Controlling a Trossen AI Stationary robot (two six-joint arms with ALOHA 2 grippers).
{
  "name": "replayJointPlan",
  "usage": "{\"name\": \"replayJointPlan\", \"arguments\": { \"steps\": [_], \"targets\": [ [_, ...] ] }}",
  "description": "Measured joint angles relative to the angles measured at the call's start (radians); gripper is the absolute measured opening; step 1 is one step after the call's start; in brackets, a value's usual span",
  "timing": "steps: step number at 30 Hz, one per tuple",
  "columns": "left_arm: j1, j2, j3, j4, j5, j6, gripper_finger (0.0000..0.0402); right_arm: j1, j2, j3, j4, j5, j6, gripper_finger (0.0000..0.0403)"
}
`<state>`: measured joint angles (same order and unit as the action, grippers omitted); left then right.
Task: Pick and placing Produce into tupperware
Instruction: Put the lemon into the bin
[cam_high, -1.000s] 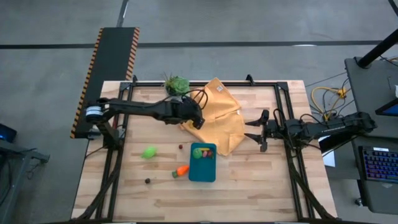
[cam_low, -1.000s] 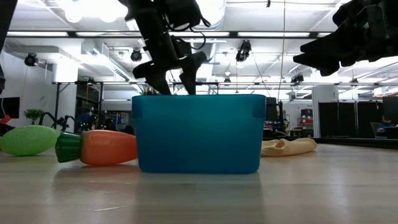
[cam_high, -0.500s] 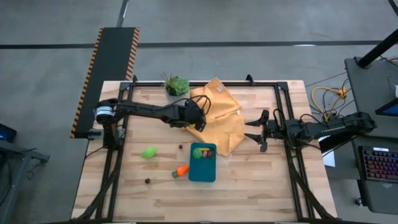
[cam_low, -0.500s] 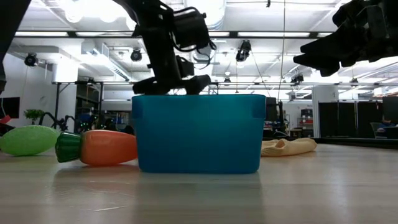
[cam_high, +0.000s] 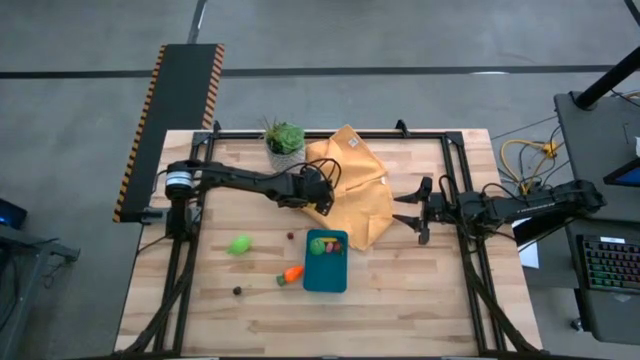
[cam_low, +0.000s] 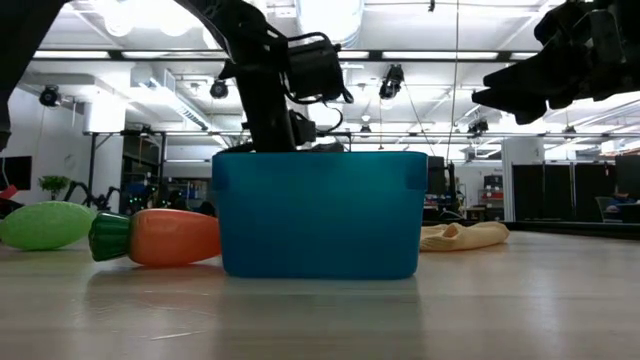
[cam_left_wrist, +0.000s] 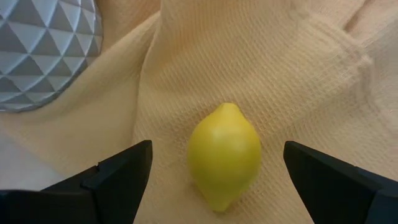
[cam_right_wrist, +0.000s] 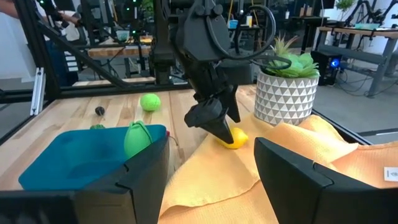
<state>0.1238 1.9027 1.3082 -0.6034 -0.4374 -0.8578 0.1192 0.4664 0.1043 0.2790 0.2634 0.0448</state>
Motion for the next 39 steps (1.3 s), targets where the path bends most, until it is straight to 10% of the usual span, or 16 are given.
{"name": "replayJointPlan", "arguments": {
  "steps": [21,39],
  "targets": [
    [0.0,0.02,0.0,0.023,0.021,0.007,0.0346,0.0,0.0,0.0,-0.015,0.0,0.007,0.0228],
    [0.0,0.026,-0.004,0.024,0.051,0.034,0.0252,0.0,0.0,0.0,-0.015,0.0,0.007,0.0228]
  ]
}}
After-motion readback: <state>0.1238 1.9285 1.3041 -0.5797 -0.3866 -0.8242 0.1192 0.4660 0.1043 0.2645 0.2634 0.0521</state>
